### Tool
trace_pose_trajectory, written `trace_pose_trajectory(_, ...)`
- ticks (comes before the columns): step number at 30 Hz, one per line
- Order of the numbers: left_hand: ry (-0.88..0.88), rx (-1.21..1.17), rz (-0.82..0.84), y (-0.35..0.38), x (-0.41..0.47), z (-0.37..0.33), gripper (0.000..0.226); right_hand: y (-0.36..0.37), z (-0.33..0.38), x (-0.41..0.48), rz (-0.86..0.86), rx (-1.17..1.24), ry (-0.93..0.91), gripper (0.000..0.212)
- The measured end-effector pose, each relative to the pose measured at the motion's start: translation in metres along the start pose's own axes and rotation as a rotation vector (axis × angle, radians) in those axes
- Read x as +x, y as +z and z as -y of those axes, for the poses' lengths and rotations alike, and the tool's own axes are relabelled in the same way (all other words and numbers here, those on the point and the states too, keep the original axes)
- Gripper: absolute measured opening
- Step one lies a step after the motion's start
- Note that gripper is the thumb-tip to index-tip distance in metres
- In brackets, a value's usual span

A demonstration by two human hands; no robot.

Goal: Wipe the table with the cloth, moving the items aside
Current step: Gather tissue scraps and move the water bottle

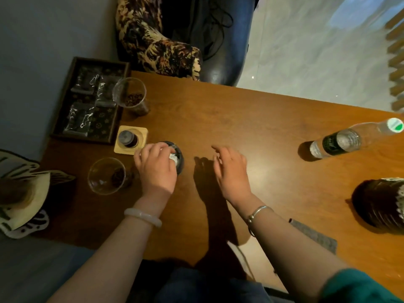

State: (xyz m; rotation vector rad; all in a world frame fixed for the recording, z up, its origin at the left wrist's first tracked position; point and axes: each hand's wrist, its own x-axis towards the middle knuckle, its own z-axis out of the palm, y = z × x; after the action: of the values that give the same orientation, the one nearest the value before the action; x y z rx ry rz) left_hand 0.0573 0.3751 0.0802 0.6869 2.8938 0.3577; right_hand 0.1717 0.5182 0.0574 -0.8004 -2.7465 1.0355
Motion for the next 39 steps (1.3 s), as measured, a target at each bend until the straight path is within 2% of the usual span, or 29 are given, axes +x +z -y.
trace_pose_trajectory(3,0.100,-0.128,0.011,0.007,-0.003,-0.032,0.036,-0.017,-0.035,-0.009,-0.111,0.105,0.250,0.035)
trace_pose_trajectory(5,0.161,-0.209,0.043,0.013,-0.007,-0.057,0.042,-0.029,-0.065,-0.012,-0.260,0.271,0.526,0.036)
trace_pose_trajectory(8,0.240,-0.315,0.119,0.025,-0.013,-0.092,0.049,-0.063,-0.105,-0.017,-0.548,0.493,0.884,0.059)
trace_pose_trajectory(10,0.237,-0.407,0.205,0.031,-0.018,-0.113,0.050,-0.096,-0.128,-0.017,-0.681,0.517,0.966,0.082)
trace_pose_trajectory(13,0.211,-0.513,0.380,0.038,-0.026,-0.140,0.049,-0.134,-0.157,-0.013,-0.745,0.541,0.913,0.110)
trace_pose_trajectory(16,0.204,-0.574,0.437,0.049,-0.033,-0.158,0.048,-0.152,-0.174,-0.006,-0.736,0.550,0.801,0.117)
trace_pose_trajectory(19,0.186,-0.578,0.457,0.054,-0.035,-0.170,0.048,-0.158,-0.179,0.004,-0.715,0.593,0.707,0.106)
trace_pose_trajectory(22,0.194,-0.555,0.464,0.053,-0.036,-0.173,0.048,-0.157,-0.176,0.013,-0.730,0.656,0.701,0.092)
trace_pose_trajectory(25,0.171,-0.556,0.465,0.052,-0.034,-0.172,0.049,-0.158,-0.169,0.017,-0.749,0.582,0.711,0.074)
trace_pose_trajectory(27,0.141,-0.560,0.477,0.053,-0.034,-0.167,0.050,-0.153,-0.160,0.016,-0.697,0.509,0.682,0.068)
trace_pose_trajectory(30,0.099,-0.574,0.496,0.054,-0.035,-0.156,0.055,-0.134,-0.136,0.012,-0.564,0.415,0.619,0.071)
trace_pose_trajectory(35,-0.076,-0.713,0.516,0.054,-0.038,-0.134,0.083,-0.083,-0.077,-0.009,-0.242,0.305,0.416,0.063)
trace_pose_trajectory(37,-0.117,-0.731,0.426,0.054,-0.046,-0.120,0.080,-0.062,-0.052,-0.019,-0.119,0.269,0.328,0.065)
trace_pose_trajectory(39,-0.233,-0.693,0.292,0.059,-0.059,-0.102,0.068,-0.043,-0.028,-0.027,-0.028,0.264,0.276,0.070)
